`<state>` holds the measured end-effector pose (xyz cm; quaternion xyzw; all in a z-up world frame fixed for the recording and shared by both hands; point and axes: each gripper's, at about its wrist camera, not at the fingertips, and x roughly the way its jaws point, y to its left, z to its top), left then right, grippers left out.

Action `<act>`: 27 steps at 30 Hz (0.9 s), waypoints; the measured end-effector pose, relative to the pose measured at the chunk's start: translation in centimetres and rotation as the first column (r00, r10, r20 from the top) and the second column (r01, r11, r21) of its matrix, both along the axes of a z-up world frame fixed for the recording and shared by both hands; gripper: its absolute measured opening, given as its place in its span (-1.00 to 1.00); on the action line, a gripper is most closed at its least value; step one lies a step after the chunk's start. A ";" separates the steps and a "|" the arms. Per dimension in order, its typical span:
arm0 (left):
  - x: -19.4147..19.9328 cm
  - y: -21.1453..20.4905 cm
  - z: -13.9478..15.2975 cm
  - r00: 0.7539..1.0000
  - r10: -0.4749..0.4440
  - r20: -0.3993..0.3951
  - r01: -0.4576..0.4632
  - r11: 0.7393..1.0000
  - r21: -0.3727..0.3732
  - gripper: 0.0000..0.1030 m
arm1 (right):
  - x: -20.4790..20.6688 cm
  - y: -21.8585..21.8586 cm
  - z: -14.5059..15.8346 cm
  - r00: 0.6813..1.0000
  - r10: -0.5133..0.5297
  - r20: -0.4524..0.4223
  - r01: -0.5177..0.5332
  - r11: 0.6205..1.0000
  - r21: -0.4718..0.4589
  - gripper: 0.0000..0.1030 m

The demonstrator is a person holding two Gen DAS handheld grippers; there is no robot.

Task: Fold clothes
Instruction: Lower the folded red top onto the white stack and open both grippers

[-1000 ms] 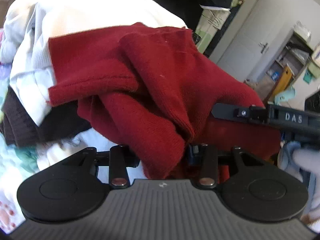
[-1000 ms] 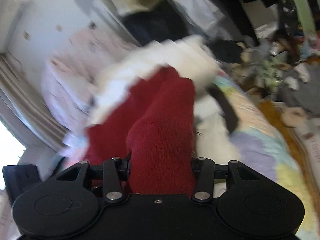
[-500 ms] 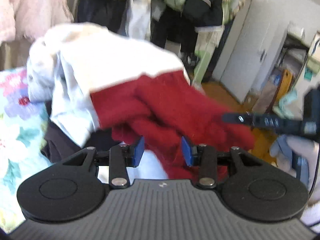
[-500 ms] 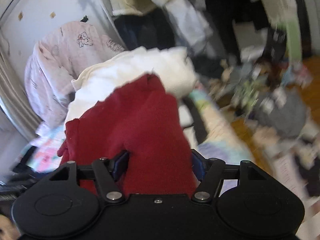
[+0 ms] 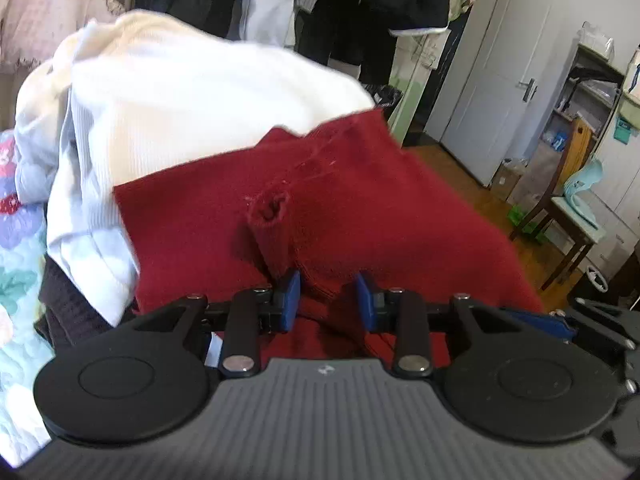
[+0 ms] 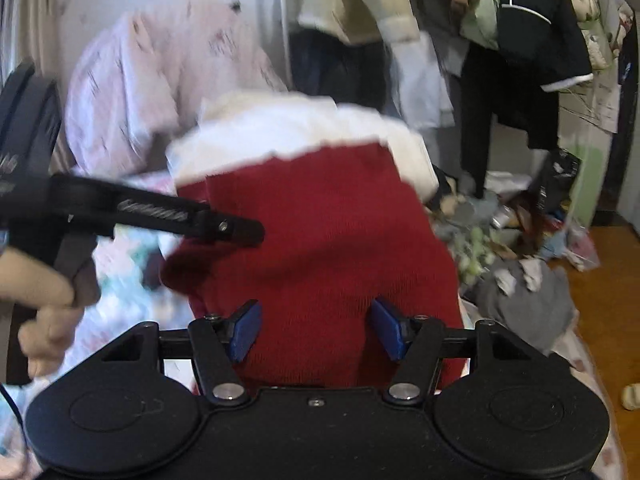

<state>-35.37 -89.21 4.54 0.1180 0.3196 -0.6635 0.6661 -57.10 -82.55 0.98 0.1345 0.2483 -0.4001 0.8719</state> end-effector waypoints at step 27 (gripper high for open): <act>-1.1 9.9 4.5 0.997 -0.042 0.060 0.044 0.999 -0.031 0.49 | -1.5 7.5 1.0 0.995 -0.099 0.002 0.098 0.990 0.099 0.50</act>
